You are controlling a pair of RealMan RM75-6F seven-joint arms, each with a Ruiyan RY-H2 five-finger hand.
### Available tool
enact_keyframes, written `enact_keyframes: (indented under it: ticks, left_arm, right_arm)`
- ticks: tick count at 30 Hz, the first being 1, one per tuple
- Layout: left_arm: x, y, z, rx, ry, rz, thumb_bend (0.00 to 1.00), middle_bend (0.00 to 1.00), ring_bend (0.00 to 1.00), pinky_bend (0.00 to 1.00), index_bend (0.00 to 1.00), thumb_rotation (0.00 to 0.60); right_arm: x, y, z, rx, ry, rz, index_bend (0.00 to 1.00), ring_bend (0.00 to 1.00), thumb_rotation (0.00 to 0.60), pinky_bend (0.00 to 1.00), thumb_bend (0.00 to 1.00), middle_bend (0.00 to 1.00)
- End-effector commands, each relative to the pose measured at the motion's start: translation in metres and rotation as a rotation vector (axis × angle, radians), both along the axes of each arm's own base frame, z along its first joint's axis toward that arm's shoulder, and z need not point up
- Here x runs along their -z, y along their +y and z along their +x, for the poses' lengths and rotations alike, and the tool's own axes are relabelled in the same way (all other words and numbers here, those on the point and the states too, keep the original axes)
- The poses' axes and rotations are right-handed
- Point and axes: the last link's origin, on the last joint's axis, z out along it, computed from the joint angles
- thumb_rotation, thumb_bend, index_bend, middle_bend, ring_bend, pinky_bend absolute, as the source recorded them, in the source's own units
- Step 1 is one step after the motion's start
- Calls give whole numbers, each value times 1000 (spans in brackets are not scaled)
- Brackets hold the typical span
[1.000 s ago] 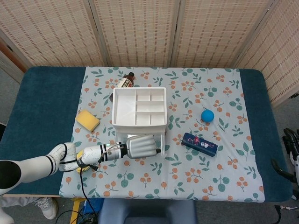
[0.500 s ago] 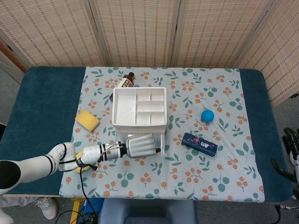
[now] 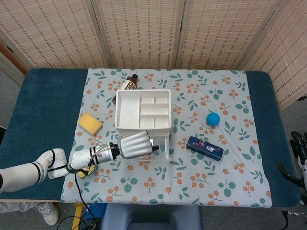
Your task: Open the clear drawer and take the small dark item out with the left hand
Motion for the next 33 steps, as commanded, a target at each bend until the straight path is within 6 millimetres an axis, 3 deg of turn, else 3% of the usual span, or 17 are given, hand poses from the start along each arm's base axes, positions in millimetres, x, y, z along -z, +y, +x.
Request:
enact_keyframes:
  ticks: [1,13,18,33]
  left_arm:
    - [-15,-4,-9,-28,-38,17,280,922,1000,1000,584,600]
    - [-62,-18,-71,-209,-130,101,280,922,1000,1000,584,600]
    - [-68,-26,-99,-323,-151,99,280,922,1000,1000,584,600]
    - [-88,-24,-166,-602,-214,184,280,922,1000,1000,581,600]
  right_arm:
    - [0,0,1,-4,-1,2,0,0,600,6,303,79]
    - [2,1,3,-22,-5,7,0,0,600,6,304,79]
    - [4,-1,5,-31,-11,12,0,0,600,6,303,79]
    - [7,-3,10,-56,-9,26,0,0,600,6,303,79]
